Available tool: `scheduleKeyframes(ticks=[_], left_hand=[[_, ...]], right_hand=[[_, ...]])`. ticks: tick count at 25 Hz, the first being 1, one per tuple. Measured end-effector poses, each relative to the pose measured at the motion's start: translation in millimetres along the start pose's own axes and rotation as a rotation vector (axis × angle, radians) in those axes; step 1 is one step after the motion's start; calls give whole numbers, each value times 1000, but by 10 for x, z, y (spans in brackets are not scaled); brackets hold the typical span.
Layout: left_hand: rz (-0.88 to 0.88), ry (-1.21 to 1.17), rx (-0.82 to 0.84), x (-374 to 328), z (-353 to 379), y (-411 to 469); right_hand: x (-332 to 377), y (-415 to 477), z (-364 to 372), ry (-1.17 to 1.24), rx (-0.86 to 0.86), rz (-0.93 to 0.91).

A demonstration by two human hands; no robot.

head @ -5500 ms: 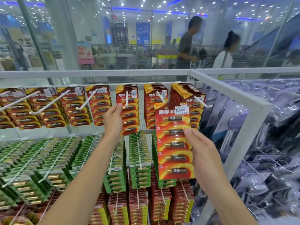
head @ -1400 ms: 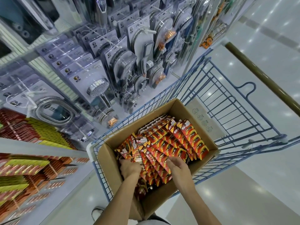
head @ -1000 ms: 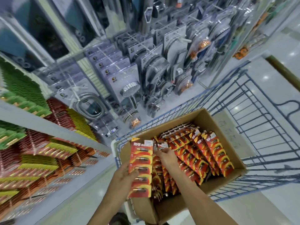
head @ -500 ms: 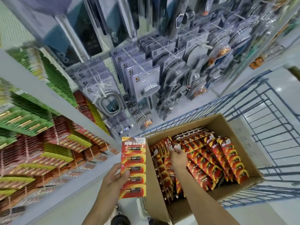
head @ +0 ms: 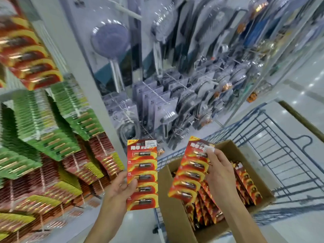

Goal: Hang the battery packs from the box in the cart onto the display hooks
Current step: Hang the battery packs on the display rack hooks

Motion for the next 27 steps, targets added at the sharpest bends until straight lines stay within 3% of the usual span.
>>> scheduleKeyframes(ticks=[5, 13, 17, 27], left_hand=[[182, -116, -63, -583, -414, -424], [423, -231, -334, -1164, -1218, -1175], [515, -296, -443, -1428, -1526, -1436], [801, -78, -472, -2265, -1735, -1789]], right_hand=[[44, 52, 1044, 16, 206, 97], [-98, 97, 2558, -90, 469, 126], [-123, 96, 3036, -74, 524, 127], [235, 124, 3663, -144, 601, -40]])
Point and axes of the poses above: each hand's wrist, its own y-axis towards the middle knuckle, its own z-axis out of the palm, x = y × z, the point moved 2 cm from there along y, towards the middle knuckle, and after that the axes turned 15 degrees about x, right-handed, at the moved point
